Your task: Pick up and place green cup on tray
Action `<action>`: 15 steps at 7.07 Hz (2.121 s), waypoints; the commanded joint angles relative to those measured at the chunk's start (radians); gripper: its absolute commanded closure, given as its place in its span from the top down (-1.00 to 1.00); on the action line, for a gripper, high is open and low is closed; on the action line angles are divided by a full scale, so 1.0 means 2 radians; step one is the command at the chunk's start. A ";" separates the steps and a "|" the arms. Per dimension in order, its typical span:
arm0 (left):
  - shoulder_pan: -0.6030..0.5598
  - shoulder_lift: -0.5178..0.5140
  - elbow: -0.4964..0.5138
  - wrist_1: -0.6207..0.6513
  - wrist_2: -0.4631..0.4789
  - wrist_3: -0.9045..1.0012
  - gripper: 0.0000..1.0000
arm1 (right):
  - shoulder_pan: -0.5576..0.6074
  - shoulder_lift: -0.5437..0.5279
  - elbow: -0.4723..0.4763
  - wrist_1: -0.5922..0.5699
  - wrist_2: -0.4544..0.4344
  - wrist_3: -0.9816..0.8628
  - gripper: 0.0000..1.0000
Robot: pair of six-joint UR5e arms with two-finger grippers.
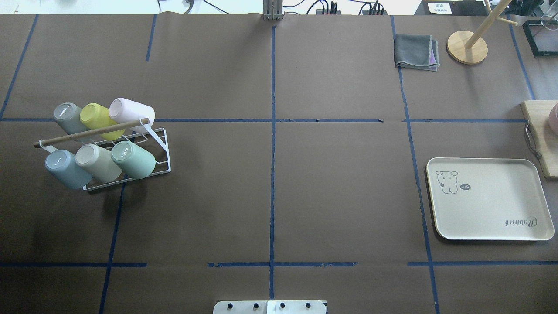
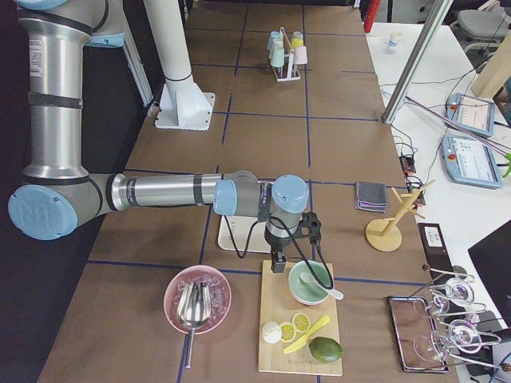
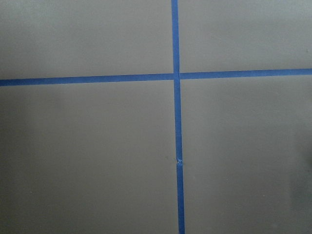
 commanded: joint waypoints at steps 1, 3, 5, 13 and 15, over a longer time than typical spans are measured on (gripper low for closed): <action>0.000 0.006 -0.002 -0.004 -0.001 0.003 1.00 | -0.001 -0.016 -0.001 0.035 0.001 -0.001 1.00; 0.000 0.007 -0.003 -0.004 -0.001 0.002 1.00 | -0.001 -0.016 -0.003 0.035 0.001 -0.001 1.00; 0.000 0.007 -0.003 -0.004 -0.001 0.002 1.00 | -0.007 -0.014 -0.003 0.037 0.003 0.001 1.00; 0.004 0.009 0.009 -0.009 0.005 0.005 1.00 | -0.100 -0.059 -0.016 0.237 0.024 0.227 0.95; 0.005 0.009 0.013 -0.041 0.003 0.015 1.00 | -0.114 -0.059 -0.029 0.248 0.020 0.232 0.95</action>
